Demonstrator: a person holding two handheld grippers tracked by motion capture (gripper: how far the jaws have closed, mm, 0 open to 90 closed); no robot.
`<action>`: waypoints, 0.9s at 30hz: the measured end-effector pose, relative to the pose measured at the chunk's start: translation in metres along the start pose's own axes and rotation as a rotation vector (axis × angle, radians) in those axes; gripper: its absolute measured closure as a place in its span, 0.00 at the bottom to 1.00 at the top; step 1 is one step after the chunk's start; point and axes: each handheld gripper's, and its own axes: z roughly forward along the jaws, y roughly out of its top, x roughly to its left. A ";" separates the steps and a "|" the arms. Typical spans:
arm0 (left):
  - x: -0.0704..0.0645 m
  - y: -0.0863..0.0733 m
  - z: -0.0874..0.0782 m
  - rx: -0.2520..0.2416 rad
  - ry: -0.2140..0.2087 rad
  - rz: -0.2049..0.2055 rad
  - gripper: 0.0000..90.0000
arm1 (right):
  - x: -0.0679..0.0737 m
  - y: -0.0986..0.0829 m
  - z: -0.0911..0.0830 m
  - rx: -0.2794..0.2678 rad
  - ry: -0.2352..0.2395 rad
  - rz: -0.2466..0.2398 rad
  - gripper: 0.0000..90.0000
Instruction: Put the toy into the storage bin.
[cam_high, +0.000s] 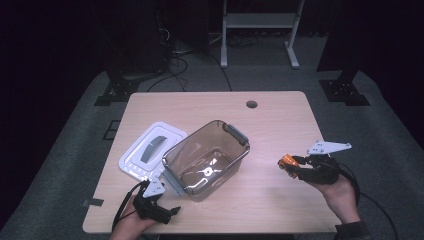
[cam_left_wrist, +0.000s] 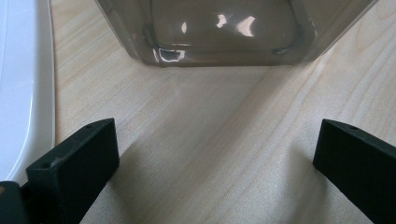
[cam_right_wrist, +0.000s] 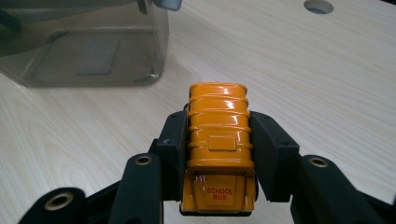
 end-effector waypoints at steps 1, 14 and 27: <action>0.000 0.000 0.000 0.000 0.000 0.000 0.00 | 0.001 0.001 -0.001 -0.001 0.002 -0.002 0.65; 0.000 0.000 0.000 -0.001 0.000 -0.001 0.00 | 0.012 0.027 -0.001 -0.042 0.031 -0.024 0.65; 0.000 0.000 0.000 0.000 -0.001 -0.002 0.00 | 0.023 0.051 0.007 -0.065 0.065 -0.047 0.65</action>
